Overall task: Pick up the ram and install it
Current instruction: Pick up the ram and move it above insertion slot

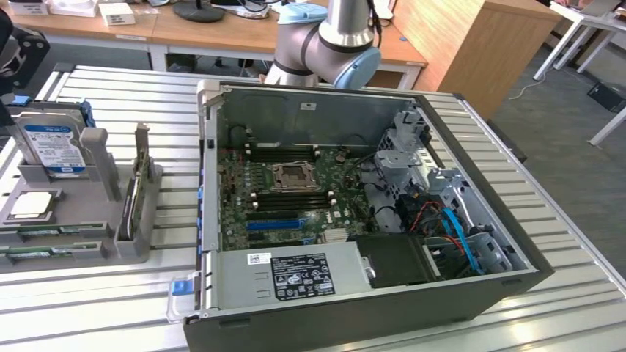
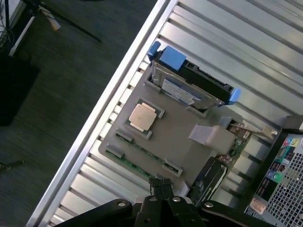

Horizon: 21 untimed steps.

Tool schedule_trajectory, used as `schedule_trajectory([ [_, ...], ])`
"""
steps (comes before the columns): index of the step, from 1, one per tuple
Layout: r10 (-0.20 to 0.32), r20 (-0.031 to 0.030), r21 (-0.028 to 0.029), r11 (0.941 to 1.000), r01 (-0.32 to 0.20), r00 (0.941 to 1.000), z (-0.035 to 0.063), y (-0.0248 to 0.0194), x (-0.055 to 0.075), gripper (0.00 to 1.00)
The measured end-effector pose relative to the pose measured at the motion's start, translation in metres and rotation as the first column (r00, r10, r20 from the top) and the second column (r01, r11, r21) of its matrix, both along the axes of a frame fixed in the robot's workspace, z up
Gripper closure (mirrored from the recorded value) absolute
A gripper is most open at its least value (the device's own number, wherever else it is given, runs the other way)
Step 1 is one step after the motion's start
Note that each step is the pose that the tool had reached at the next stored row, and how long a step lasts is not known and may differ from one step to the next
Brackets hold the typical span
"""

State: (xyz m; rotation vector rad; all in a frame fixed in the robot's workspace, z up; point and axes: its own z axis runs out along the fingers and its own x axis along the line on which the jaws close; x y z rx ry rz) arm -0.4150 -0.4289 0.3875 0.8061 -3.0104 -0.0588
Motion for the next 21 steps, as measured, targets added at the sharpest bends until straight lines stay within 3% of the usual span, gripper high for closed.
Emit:
schedule_trajectory([
  [6, 0.105, -0.0001, 0.0, 0.9944, -0.105, 0.9944, -0.0002, 0.0, 0.0, 0.89],
  [13, 0.203, 0.0, 0.0, 0.9791, -0.203, 0.9791, -0.0006, 0.0, 0.0, 0.89],
  [16, 0.245, 0.0001, 0.0, 0.9696, -0.245, 0.9696, -0.0009, 0.0, 0.0, 0.89],
  [21, 0.318, 0.0, 0.0, 0.948, -0.318, 0.948, -0.0014, 0.0, 0.0, 0.89],
])
